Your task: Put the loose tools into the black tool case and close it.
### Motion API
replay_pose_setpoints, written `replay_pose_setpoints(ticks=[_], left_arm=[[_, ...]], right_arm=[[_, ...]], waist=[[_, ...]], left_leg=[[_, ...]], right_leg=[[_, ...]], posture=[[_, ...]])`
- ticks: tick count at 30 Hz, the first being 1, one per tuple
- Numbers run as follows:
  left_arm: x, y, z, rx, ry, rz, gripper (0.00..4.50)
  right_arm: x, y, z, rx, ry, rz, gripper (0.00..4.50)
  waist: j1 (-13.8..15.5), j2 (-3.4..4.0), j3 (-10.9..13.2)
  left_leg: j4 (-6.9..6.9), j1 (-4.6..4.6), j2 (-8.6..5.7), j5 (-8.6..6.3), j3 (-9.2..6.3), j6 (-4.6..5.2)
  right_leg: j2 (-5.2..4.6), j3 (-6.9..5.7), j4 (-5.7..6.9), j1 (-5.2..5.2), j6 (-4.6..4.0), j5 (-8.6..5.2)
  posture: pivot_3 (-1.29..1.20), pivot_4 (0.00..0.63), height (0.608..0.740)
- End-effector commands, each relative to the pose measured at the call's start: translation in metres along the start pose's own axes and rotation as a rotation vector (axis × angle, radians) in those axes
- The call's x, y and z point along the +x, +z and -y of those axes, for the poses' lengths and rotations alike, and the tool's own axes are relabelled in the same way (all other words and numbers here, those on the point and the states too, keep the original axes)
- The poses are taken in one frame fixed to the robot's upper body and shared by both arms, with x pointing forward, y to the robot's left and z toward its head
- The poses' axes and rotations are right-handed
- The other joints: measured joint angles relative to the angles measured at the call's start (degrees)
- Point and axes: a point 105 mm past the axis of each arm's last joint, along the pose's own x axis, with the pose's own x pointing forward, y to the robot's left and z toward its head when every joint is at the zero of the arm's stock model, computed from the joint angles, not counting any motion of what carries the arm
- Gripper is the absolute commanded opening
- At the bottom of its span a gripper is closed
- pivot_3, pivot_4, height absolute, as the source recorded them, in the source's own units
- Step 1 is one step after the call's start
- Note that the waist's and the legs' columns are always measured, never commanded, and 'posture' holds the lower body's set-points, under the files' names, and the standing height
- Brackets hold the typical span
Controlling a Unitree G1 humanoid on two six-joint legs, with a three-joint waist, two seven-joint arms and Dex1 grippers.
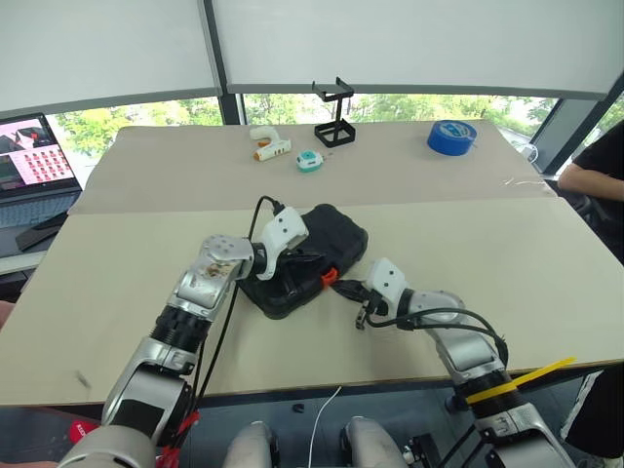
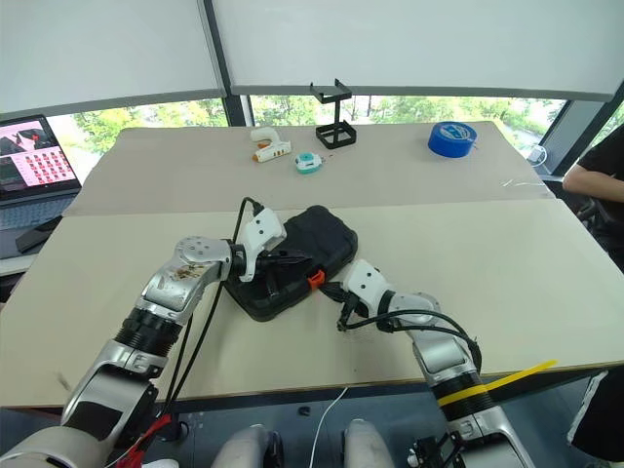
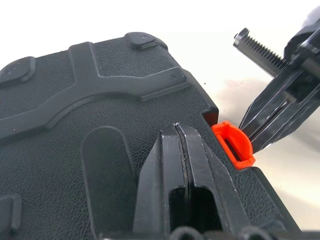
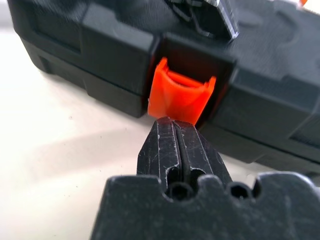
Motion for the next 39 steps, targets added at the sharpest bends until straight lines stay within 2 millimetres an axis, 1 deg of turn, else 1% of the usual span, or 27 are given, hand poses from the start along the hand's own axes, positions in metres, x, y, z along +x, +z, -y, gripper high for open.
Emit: replay_pose_setpoints(ticks=[1, 4, 7, 9, 10, 11, 12, 13, 14, 15, 16, 17, 19, 20, 21, 23, 25, 27, 28, 30, 33, 34, 36, 39], left_arm=[[0.006, -0.061, 0.021, -0.147, -0.054, -0.203, 0.03], [0.006, -0.062, 0.021, -0.145, -0.049, -0.2, 0.03], [-0.001, -0.046, 0.015, -0.138, -0.023, -0.07, 0.03], [-0.013, -0.03, 0.009, -0.131, 0.003, 0.051, 0.54], [-0.026, -0.022, 0.008, -0.11, -0.003, 0.108, 0.76], [-0.035, -0.018, 0.009, -0.092, -0.009, 0.145, 1.14], [-0.049, -0.012, 0.01, -0.067, -0.009, 0.194, 1.51], [-0.058, -0.008, 0.01, -0.049, -0.008, 0.227, 1.82], [-0.075, -0.006, 0.008, -0.028, 0.026, 0.26, 2.25], [-0.091, -0.005, 0.007, -0.017, 0.058, 0.282, 2.42], [-0.106, -0.007, 0.004, -0.007, 0.108, 0.286, 2.91], [-0.119, -0.01, 0.003, -0.005, 0.147, 0.278, 3.23], [-0.144, -0.028, 0.003, -0.002, 0.224, 0.191, 4.0], [-0.157, -0.04, 0.004, -0.005, 0.263, 0.134, 4.41], [-0.169, -0.051, 0.005, 0.003, 0.305, 0.087, 4.5], [-0.195, -0.073, 0.004, 0.023, 0.403, 0.001, 4.5], [-0.213, -0.089, 0.008, 0.007, 0.452, -0.05, 4.5], [-0.226, -0.097, 0.015, -0.001, 0.481, -0.077, 4.5], [-0.23, -0.1, 0.018, -0.003, 0.492, -0.082, 4.5], [-0.235, -0.103, 0.023, -0.007, 0.518, -0.084, 4.5], [-0.236, -0.104, 0.025, -0.021, 0.558, -0.065, 4.5], [-0.236, -0.104, 0.026, -0.024, 0.564, -0.06, 4.5], [-0.236, -0.103, 0.026, -0.029, 0.578, -0.05, 4.5], [-0.235, -0.102, 0.028, -0.043, 0.583, -0.041, 4.5]], right_arm=[[0.01, 0.034, 0.009, -0.053, -0.006, 0.103, 0.0], [0.01, 0.041, 0.013, -0.057, -0.023, 0.136, 0.0], [-0.002, 0.036, 0.007, -0.076, 0.02, 0.116, 0.0], [-0.017, 0.029, 0.007, -0.072, 0.028, 0.099, 0.0], [-0.028, 0.025, 0.01, -0.057, 0.021, 0.091, 0.0], [-0.036, 0.023, 0.011, -0.048, 0.016, 0.086, 0.0], [-0.046, 0.023, 0.015, -0.04, -0.001, 0.096, 0.29], [-0.052, 0.024, 0.017, -0.036, -0.012, 0.104, 0.58], [-0.063, 0.023, 0.019, -0.037, -0.009, 0.098, 0.8], [-0.072, 0.021, 0.022, -0.046, -0.014, 0.088, 1.03], [-0.081, 0.019, 0.025, -0.048, -0.017, 0.076, 1.48], [-0.089, 0.018, 0.028, -0.054, -0.025, 0.066, 1.8], [-0.105, 0.013, 0.037, -0.066, -0.049, 0.039, 2.48], [-0.114, 0.01, 0.041, -0.092, -0.062, 0.022, 2.82], [-0.121, 0.009, 0.045, -0.11, -0.068, 0.015, 3.16], [-0.135, 0.006, 0.048, -0.153, -0.064, 0.007, 3.87], [-0.144, 0.004, 0.046, -0.183, -0.03, 0.025, 4.48], [-0.153, 0.001, 0.045, -0.187, 0.0, 0.052, 4.48], [-0.156, -0.001, 0.048, -0.181, -0.006, 0.044, 4.48], [-0.156, 0.001, 0.054, -0.154, -0.033, 0.069, 4.48], [-0.156, -0.003, 0.055, -0.141, -0.016, 0.073, 4.48], [-0.156, -0.005, 0.054, -0.146, -0.008, 0.07, 4.48], [-0.155, -0.008, 0.052, -0.148, 0.001, 0.068, 4.48], [-0.153, -0.01, 0.051, -0.15, 0.007, 0.075, 4.48]], waist=[[0.0, 0.0, 0.0], [0.0, 0.0, 0.0], [-0.1, 0.01, 0.0], [0.0, 0.06, 0.0], [0.0, 0.06, 0.0], [0.0, 0.06, 0.0], [0.0, 0.06, 0.0], [0.0, 0.06, 0.1], [-0.1, 0.06, 0.1], [-0.1, 0.07, 0.1], [-0.1, 0.08, 0.2], [0.0, 0.07, 0.2], [0.2, -0.02, 0.4], [0.2, -0.02, 0.4], [0.2, -0.02, 0.4], [0.5, -0.02, 0.5], [0.8, -0.11, 0.6], [1.3, -0.24, 0.7], [1.5, -0.26, 0.7], [1.9, -0.23, 0.8], [2.0, -0.23, 0.8], [2.0, -0.23, 0.8], [2.0, -0.23, 0.8], [1.9, -0.23, 0.8]], left_leg=[[0.0, -0.01, 0.0, 0.0, 0.0, 0.0], [-0.02, -0.02, 0.0, 0.0, 0.01, 0.0], [-0.04, -0.04, 0.0, -0.01, 0.05, -0.01], [-0.1, -0.09, 0.0, -0.01, 0.08, -0.01], [-0.16, -0.12, 0.03, -0.01, 0.08, -0.01], [-0.19, -0.16, 0.03, -0.03, 0.09, -0.03], [-0.24, -0.23, 0.04, -0.06, 0.1, -0.08], [-0.25, -0.25, 0.05, -0.12, 0.11, -0.17], [-0.27, -0.28, 0.08, -0.17, 0.13, -0.24], [-0.28, -0.32, 0.08, -0.18, 0.15, -0.25], [-0.31, -0.36, 0.08, -0.18, 0.19, -0.25], [-0.34, -0.46, 0.06, -0.18, 0.22, -0.25], [-0.32, -0.8, 0.05, -0.17, 0.22, -0.25], [-0.29, -0.85, 0.05, -0.17, 0.22, -0.25], [-0.29, -0.86, 0.04, -0.17, 0.25, -0.25], [-0.3, -0.86, -0.02, -0.2, 0.31, -0.21], [-0.3, -0.86, -0.02, -0.24, 0.37, -0.16], [-0.3, -0.87, 0.0, -0.24, 0.38, -0.16], [-0.3, -0.87, 0.03, -0.25, 0.38, -0.16], [-0.3, -0.91, 0.05, -0.25, 0.37, -0.16], [-0.32, -0.99, 0.06, -0.26, 0.39, -0.17], [-0.35, -0.99, 0.05, -0.26, 0.38, -0.18], [-0.49, -0.98, 0.01, -0.46, 0.4, -0.53], [-0.58, -1.0, -0.01, -0.41, 0.41, -0.43]], right_leg=[[0.0, 0.01, 0.0, -0.01, 0.0, 0.0], [0.0, 0.02, 0.0, -0.04, 0.0, 0.0], [-0.01, 0.08, -0.01, -0.09, 0.0, 0.0], [-0.02, 0.12, -0.03, -0.15, 0.01, 0.0], [-0.07, 0.13, -0.04, -0.23, 0.01, -0.01], [-0.07, 0.14, -0.06, -0.26, 0.02, -0.01], [-0.1, 0.15, -0.09, -0.36, 0.02, -0.01], [-0.09, 0.17, -0.13, -0.37, 0.02, -0.02], [-0.09, 0.19, -0.19, -0.39, 0.03, -0.02], [-0.1, 0.2, -0.23, -0.44, 0.03, -0.02], [-0.14, 0.22, -0.23, -0.53, 0.03, -0.02], [-0.18, 0.25, -0.22, -0.69, 0.03, -0.02], [-0.24, 0.22, -0.2, -0.98, 0.04, -0.02], [-0.27, 0.19, -0.2, -1.03, 0.04, -0.02], [-0.31, 0.2, -0.24, -1.04, 0.05, -0.02], [-0.44, 0.17, -0.3, -1.02, 0.11, -0.06], [-0.5, 0.14, -0.39, -0.98, 0.11, -0.06], [-0.5, 0.13, -0.47, -0.99, 0.11, -0.05], [-0.51, 0.1, -0.54, -0.96, 0.1, -0.05], [-0.55, 0.06, -0.67, -0.97, 0.08, -0.02], [-0.78, 0.04, -0.75, -1.0, 0.02, 0.03], [-1.02, 0.0, -0.76, -1.0, 0.01, 0.04], [-1.25, -0.07, -0.79, -1.0, 0.02, 0.05], [-1.27, -0.15, -0.86, -1.0, 0.03, 0.05]], posture=[[0.0, 0.15, 0.74], [0.0, 0.15, 0.74], [0.0, 0.15, 0.74], [0.0, 0.15, 0.74], [0.0, 0.15, 0.74], [0.0, 0.15, 0.74], [0.0, 0.15, 0.74], [0.0, 0.15, 0.74], [0.0, 0.15, 0.74], [0.0, 0.15, 0.74], [0.0, 0.15, 0.74], [0.0, 0.15, 0.74], [0.0, 0.15, 0.74], [0.0, 0.15, 0.74], [0.0, 0.15, 0.74], [0.0, 0.15, 0.74], [0.0, 0.15, 0.74], [0.0, 0.15, 0.74], [0.0, 0.15, 0.74], [0.0, 0.15, 0.74], [0.0, 0.15, 0.74], [0.0, 0.15, 0.74], [0.0, 0.15, 0.74], [0.0, 0.15, 0.74]])
